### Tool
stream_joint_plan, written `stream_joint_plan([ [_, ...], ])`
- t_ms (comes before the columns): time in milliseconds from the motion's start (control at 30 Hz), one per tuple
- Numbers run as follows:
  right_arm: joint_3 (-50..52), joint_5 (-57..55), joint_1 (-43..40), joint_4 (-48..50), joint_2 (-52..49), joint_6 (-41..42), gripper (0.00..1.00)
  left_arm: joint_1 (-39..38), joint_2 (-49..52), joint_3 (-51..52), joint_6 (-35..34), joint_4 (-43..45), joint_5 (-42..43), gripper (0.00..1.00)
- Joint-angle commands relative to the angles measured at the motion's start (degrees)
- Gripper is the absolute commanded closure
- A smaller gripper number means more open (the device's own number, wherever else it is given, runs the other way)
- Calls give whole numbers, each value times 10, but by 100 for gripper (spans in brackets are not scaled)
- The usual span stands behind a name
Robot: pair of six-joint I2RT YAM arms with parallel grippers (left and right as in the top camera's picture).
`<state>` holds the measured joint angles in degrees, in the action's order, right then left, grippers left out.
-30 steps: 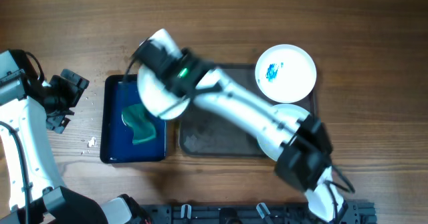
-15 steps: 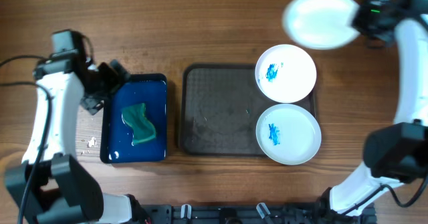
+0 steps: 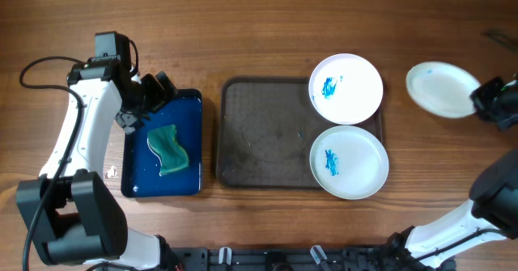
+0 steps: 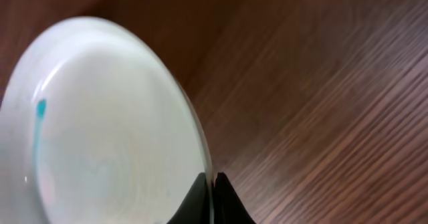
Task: Clean dirty plates on tray and stack at the side
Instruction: 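Carry the plate right and set it on the table, then regrasp the sponge in the blue tray with the left gripper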
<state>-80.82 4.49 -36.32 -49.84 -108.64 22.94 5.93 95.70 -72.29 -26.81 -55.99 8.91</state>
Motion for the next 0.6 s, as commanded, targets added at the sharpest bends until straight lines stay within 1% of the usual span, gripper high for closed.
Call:
stream_joint_plan([
  [0,26,-10,2,18,1,38,96,-1,4,-9,10,-9,5,0],
  [167,28,-33,2,16,1,42,95,-1,4,-9,11,-17,5,0],
  [200,28,-33,2,14,1,42,85,-1,4,-9,12,-17,5,0],
  [233,28,-35,2,12,1,42,68,-1,4,-9,11,-17,5,0],
  [267,28,-34,2,10,1,42,55,-1,4,-9,12,-17,5,0],
  [300,28,-34,2,9,1,42,53,-1,4,-9,12,-17,5,0],
  [367,25,-28,2,2,1,40,53,-1,4,-9,19,-17,5,0],
  [400,17,-6,2,-5,1,23,60,-1,4,-9,24,-17,5,0],
  [433,6,20,2,-14,4,9,64,-1,4,-9,26,-17,4,0],
  [500,-27,91,8,-37,21,-26,64,0,4,-9,26,-20,-6,0],
  [567,-68,152,29,-76,49,-63,61,0,4,-9,26,-37,-39,0],
])
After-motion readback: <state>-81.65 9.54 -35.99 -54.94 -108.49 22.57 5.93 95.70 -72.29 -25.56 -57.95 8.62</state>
